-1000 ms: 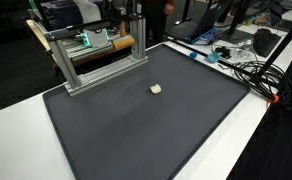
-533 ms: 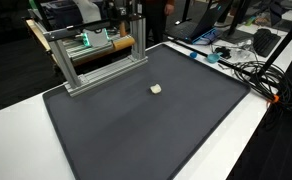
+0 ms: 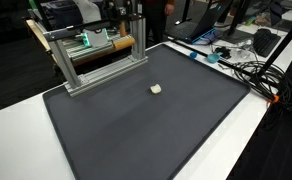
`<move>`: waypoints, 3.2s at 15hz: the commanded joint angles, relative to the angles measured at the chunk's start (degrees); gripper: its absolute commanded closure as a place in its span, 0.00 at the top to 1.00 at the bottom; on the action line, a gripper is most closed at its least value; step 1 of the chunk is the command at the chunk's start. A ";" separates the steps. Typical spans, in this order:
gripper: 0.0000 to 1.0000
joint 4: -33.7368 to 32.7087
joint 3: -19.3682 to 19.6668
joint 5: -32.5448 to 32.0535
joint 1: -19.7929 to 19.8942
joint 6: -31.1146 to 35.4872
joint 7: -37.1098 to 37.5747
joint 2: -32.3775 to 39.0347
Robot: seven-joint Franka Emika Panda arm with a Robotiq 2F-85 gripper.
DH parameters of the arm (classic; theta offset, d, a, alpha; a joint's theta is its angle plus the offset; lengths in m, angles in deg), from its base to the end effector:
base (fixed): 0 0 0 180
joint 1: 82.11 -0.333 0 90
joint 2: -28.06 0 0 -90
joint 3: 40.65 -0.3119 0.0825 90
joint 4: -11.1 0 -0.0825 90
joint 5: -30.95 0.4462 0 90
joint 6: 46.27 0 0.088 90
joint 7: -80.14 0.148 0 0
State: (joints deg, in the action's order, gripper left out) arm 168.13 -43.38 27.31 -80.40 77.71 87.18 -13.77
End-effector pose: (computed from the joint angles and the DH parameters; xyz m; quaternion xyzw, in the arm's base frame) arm 0.4020 -0.0011 0.3723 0.9953 -0.0415 0.0786 0.0385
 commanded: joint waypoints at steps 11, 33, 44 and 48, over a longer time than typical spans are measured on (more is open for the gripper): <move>0.34 1.51 1.54 0.68 -1.58 -3.24 -4.97 -1.07; 0.21 0.54 0.67 0.49 -1.93 -0.49 -3.86 -2.20; 0.21 -19.70 0.27 -3.69 1.47 2.68 -4.54 13.70; 0.46 -19.45 0.81 -3.08 0.50 2.94 -3.88 13.87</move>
State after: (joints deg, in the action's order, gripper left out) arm 148.71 -42.83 24.38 -79.59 80.76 83.16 0.15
